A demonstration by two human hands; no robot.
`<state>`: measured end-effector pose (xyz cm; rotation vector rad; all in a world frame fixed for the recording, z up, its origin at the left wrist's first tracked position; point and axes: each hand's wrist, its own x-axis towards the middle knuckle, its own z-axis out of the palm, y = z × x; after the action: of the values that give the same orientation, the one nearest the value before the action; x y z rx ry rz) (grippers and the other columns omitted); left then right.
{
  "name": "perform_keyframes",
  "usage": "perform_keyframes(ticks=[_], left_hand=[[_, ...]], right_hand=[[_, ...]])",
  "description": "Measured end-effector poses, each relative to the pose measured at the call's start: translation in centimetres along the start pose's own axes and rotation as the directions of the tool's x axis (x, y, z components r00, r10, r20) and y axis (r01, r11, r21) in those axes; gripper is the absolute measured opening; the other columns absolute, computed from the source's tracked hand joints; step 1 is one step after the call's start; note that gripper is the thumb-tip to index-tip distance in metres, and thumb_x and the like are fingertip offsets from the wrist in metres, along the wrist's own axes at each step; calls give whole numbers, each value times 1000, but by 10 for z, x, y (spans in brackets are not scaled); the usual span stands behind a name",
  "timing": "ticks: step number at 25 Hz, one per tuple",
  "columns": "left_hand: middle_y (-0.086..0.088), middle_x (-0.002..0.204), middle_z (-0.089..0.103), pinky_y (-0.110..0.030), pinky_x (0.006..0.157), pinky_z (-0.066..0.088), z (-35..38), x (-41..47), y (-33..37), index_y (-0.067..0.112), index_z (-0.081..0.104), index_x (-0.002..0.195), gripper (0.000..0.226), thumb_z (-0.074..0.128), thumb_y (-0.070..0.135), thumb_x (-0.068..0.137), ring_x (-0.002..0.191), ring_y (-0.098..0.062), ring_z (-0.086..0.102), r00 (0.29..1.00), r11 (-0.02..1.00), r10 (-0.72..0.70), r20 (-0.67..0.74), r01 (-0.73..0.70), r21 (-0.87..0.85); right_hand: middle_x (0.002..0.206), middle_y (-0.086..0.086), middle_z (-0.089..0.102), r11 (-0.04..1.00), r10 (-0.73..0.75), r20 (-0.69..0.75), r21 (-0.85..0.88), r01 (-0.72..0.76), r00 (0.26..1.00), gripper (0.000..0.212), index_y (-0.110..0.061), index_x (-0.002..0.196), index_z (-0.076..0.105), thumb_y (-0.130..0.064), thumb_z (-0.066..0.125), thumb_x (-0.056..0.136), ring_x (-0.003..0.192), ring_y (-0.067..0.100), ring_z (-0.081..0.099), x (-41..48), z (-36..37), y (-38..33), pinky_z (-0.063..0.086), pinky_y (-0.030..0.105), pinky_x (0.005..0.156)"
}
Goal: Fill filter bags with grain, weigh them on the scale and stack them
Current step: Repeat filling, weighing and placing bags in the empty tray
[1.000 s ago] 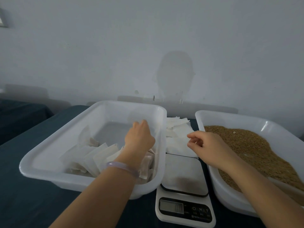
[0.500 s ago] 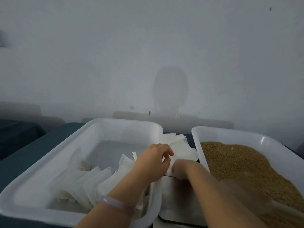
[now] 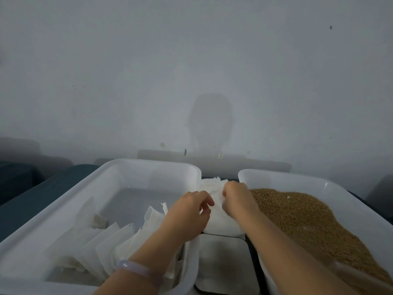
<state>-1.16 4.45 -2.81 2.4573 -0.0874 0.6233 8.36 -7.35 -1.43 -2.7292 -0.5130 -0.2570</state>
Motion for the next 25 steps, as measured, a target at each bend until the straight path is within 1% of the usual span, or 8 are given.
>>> perform_keyframes(ticks=[2, 5, 8, 13, 18, 21, 23, 25], left_hand=[[18, 87, 49, -14, 74, 37, -1, 0, 3, 23, 59, 105, 14, 55, 23, 91, 93, -7, 49, 1000, 1000, -4, -21, 4, 0], [21, 107, 47, -7, 76, 36, -4, -2, 17, 31, 54, 113, 39, 62, 53, 82, 99, 2, 48, 996, 979, -67, -57, 55, -195], [21, 108, 56, -14, 75, 47, -5, -2, 31, 41, 48, 109, 51, 73, 54, 67, 96, 4, 58, 986, 818, -152, 71, 166, -551], [-2, 68, 66, -22, 58, 52, -5, 0, 33, 7, 67, 80, 12, 72, -3, 77, 64, -11, 63, 990, 739, -128, 58, 134, -661], [-11, 83, 73, -31, 68, 58, -1, 1, 32, 6, 70, 88, 18, 76, 7, 72, 77, -22, 70, 975, 522, -155, 156, 215, -825], [-7, 70, 69, -29, 61, 58, -4, 6, 32, 4, 67, 76, 9, 61, 3, 82, 66, -18, 67, 945, 303, -313, 93, 193, -933], [4, 55, 57, -19, 53, 50, -8, 7, 26, 7, 59, 65, 21, 63, 6, 86, 53, -10, 55, 961, 617, -272, -52, 133, -776], [11, 48, 41, -15, 49, 34, -6, 3, 24, 11, 49, 55, 35, 69, 18, 83, 47, -7, 38, 991, 893, -119, -53, 84, -442]], right_hand=[[103, 7, 60, 942, 70, -38, 332, -54, 997, 24, -12, 104, 58, 0, 55, 83, 85, 20, 60, -2, -27, 11, 49, 27, 65], [98, 12, 67, 426, 70, 161, 888, -176, 984, 24, -13, 99, 59, 3, 62, 82, 82, 25, 69, -32, -53, 25, 58, 34, 63], [97, 17, 71, 99, -53, 250, 965, -244, 967, 28, -7, 104, 63, 8, 64, 80, 86, 30, 70, -57, -50, 31, 57, 37, 64], [93, 16, 71, 144, 68, 196, 968, -204, 978, 15, -8, 92, 71, -3, 69, 78, 81, 27, 69, -63, -41, 32, 57, 40, 68], [95, 17, 72, -197, 0, 212, 958, -207, 977, 28, -1, 91, 71, -10, 71, 65, 82, 27, 71, -63, -42, 36, 57, 33, 62], [95, 12, 71, 115, 45, 222, 967, -226, 974, 22, -8, 92, 69, -9, 75, 72, 84, 22, 69, -65, -39, 35, 55, 29, 64], [97, -3, 68, 473, 120, 6, 879, -62, 993, 23, -20, 96, 65, -12, 75, 77, 89, 10, 65, -67, -36, 35, 52, 21, 70], [105, -18, 62, 631, 39, -324, 741, 228, 945, 32, -31, 104, 62, -11, 70, 80, 97, -3, 57, -72, -41, 38, 44, 10, 79]])
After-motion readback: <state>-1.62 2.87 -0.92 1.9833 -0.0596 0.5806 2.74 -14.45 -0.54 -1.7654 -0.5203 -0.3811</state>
